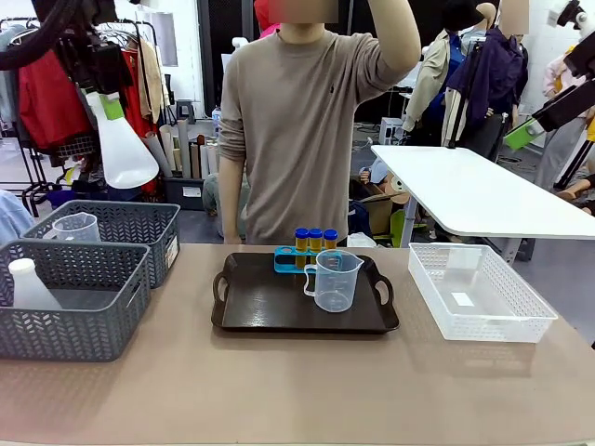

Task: Prepare the laboratory tools.
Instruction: Pick up one Small flask and place it on the Handle tray.

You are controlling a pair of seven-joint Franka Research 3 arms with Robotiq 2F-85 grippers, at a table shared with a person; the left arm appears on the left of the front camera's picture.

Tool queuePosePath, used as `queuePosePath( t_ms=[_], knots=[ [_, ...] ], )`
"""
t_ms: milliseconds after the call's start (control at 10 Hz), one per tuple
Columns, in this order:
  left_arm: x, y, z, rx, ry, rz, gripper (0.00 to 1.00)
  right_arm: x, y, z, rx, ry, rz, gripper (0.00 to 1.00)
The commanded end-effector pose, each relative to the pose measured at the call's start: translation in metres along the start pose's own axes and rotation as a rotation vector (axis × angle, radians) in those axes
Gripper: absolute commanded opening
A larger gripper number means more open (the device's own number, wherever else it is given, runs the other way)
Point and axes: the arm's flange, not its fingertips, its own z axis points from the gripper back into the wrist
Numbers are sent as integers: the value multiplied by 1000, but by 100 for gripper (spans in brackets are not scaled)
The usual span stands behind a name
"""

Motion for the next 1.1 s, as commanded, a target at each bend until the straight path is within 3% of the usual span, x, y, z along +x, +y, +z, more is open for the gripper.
queuePosePath(
  t_ms=[0, 300, 600, 1000],
  knots=[
    [-3, -2, 1, 13, 7, 11, 0, 3, 0, 1, 15, -25, 7, 100],
    [1, 0, -2, -1, 4, 1, 0, 3, 0, 1, 15, -25, 7, 100],
    [42, -30, -54, -44, 9, -137, 0, 3, 0, 1, 15, -25, 7, 100],
    [76, -57, -106, -117, 48, -204, 0, 3, 0, 1, 15, -25, 7, 100]
  ],
)
